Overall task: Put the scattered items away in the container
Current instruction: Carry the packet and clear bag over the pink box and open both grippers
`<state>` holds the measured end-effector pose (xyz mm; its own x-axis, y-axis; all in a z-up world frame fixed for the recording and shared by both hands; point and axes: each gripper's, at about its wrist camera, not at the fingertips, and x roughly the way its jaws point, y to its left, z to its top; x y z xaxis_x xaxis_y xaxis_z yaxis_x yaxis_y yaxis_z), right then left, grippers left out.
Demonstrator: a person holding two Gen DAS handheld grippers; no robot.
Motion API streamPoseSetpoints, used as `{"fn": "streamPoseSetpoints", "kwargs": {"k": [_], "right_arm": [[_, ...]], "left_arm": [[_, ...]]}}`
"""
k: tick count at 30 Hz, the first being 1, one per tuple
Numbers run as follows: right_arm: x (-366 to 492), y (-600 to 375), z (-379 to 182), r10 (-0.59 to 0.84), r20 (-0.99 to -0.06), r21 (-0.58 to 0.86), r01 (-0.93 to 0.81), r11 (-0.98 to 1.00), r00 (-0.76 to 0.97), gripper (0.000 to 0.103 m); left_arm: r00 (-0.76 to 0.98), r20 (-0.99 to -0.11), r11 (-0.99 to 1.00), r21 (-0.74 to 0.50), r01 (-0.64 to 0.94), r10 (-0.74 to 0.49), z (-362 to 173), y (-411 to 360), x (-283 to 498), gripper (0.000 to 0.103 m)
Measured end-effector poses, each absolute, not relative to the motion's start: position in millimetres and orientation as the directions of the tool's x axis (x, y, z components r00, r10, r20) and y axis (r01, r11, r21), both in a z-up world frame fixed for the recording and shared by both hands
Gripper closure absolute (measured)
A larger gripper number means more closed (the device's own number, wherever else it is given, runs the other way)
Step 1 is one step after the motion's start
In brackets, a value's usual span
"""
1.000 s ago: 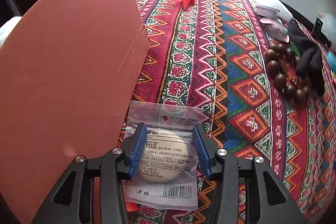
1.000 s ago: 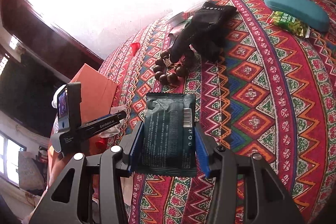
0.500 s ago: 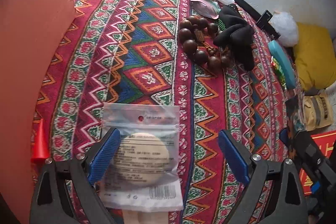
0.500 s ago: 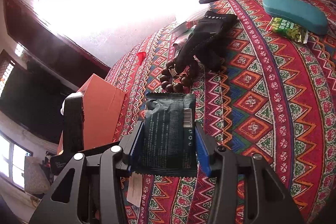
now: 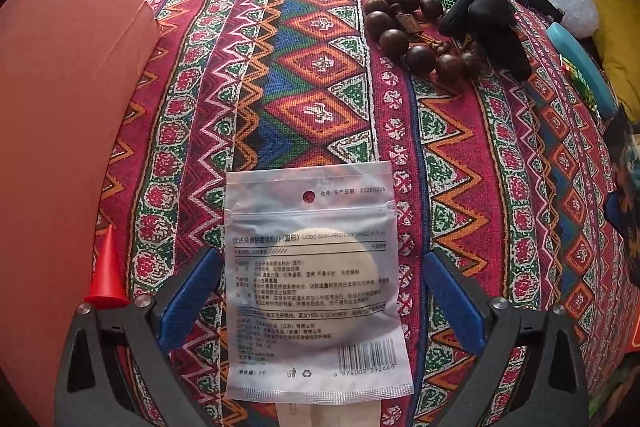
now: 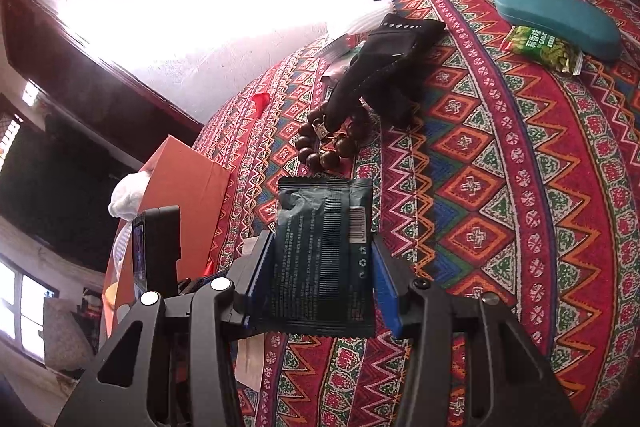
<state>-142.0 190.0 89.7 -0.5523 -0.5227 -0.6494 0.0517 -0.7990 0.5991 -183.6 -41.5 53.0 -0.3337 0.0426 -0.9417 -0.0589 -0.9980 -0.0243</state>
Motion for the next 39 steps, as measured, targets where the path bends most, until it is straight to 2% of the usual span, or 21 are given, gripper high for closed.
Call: {"fn": "streamPoseSetpoints", "kwargs": {"k": [1,4,9,17,20,24,30,35,39], "right_arm": [[-143,190,89,-0.521,-0.651,0.597,0.051,-0.801,-0.552,0.057],[-144,190,87,-0.518,-0.658,0.593,0.047,-0.804,-0.548,0.058],[-140,184,93,-0.500,-0.655,0.568,0.068,-0.821,-0.566,0.059],[-127,147,114,-0.506,-0.645,0.509,0.171,-0.843,-0.574,0.059],[-111,126,124,-0.529,-0.631,0.490,0.237,-0.839,-0.567,0.059],[-81,98,150,-0.518,-0.570,0.424,0.311,-0.850,-0.638,0.059],[-77,28,195,-0.564,-0.481,0.387,0.414,-0.824,-0.671,0.059],[-113,-46,226,-0.557,-0.498,0.300,0.471,-0.830,-0.665,0.059],[-152,-100,236,-0.519,-0.535,0.219,0.484,-0.847,-0.667,0.059]], "left_arm": [[-0.356,-0.934,-0.998,-0.016,-0.064,0.037,58,-44,-179,0.047],[-0.392,-0.919,-0.998,-0.024,-0.054,0.043,68,-53,-161,0.055],[-0.464,-0.883,-0.998,-0.052,-0.047,0.068,88,-67,-121,0.056],[-0.664,-0.737,-0.991,-0.120,-0.056,0.127,189,-88,-72,0.056],[-0.740,-0.665,-0.992,-0.125,-0.021,0.100,224,-119,-58,0.056],[-0.800,-0.600,-0.989,-0.116,0.087,0.000,253,-183,-46,0.056],[-0.789,-0.591,-0.958,-0.094,0.272,-0.166,247,-287,-37,0.056],[-0.751,-0.620,-0.937,-0.070,0.343,-0.229,221,-343,-36,0.056],[-0.727,-0.653,-0.930,-0.091,0.357,-0.215,202,-369,-48,0.056]]}}
